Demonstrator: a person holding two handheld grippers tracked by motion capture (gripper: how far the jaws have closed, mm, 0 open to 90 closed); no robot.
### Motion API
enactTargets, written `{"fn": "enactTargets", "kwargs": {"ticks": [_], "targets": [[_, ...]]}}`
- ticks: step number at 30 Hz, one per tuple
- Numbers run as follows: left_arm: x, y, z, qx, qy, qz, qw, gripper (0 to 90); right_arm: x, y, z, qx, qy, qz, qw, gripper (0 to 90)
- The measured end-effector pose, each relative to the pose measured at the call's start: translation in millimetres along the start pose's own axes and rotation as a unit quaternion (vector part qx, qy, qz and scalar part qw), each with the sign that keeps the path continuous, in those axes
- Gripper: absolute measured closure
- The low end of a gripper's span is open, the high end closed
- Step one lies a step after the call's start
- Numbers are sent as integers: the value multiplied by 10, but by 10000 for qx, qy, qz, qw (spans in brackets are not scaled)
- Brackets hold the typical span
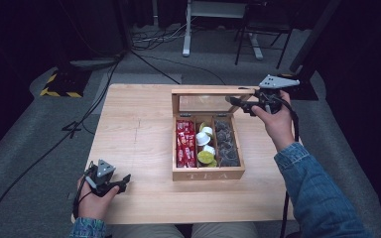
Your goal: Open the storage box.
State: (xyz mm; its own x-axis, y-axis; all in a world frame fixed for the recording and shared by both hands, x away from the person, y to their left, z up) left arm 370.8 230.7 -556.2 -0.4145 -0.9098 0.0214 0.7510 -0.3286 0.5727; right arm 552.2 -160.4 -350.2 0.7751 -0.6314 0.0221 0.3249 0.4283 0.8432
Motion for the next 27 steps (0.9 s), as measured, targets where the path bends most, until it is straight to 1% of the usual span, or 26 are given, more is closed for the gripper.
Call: {"fn": "enactTargets", "kwargs": {"ticks": [1,4,6,8,10,11,12,13,15,19,22,27], "targets": [[-1,6,-6,-7,-4,-28,10000,318,0,0,0,0,0,0,10000,438],[17,22,-29,-20,-23,-46,10000,317,81,58,-57,17,-42,-25,10000,439],[23,39,-47,-28,-36,-108,9999,317,138,84,-102,19,-88,-97,9999,437],[30,55,-62,-18,-31,-128,9999,317,220,101,-184,1,-170,-203,9996,430],[43,76,-79,-21,-35,-167,9999,317,260,121,-225,50,-189,-292,9994,425],[43,76,-79,-21,-35,-167,9999,317,260,121,-225,50,-189,-292,9994,425],[45,93,-88,-7,-29,-199,9998,317,303,142,-258,105,-214,-364,9991,421],[45,93,-88,-7,-29,-199,9998,317,303,142,-258,105,-214,-364,9991,421],[50,110,-105,-2,-60,-213,9998,317,359,164,-308,142,-278,-427,9986,417],[50,125,-118,1,-86,-221,9997,316,409,179,-361,159,-344,-449,9983,414],[51,141,-131,17,-104,-206,9997,316,465,164,-433,105,-437,-485,9978,413],[51,154,-140,24,-127,-205,9997,315,507,126,-501,66,-456,-550,9974,414]]}}
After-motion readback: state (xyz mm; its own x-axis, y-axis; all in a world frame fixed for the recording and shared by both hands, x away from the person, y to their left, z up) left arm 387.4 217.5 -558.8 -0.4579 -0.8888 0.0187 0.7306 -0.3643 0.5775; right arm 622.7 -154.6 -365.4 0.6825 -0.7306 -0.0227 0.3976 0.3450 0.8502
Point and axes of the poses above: each handheld gripper's, and its own axes: z roughly backward along the jaws, y roughly out of its top, x roughly to its right, the point moved 9 cm from there along -z, roughly forward along the jaws, and after that the axes turned 11 degrees about -x, right-handed, at the moved point
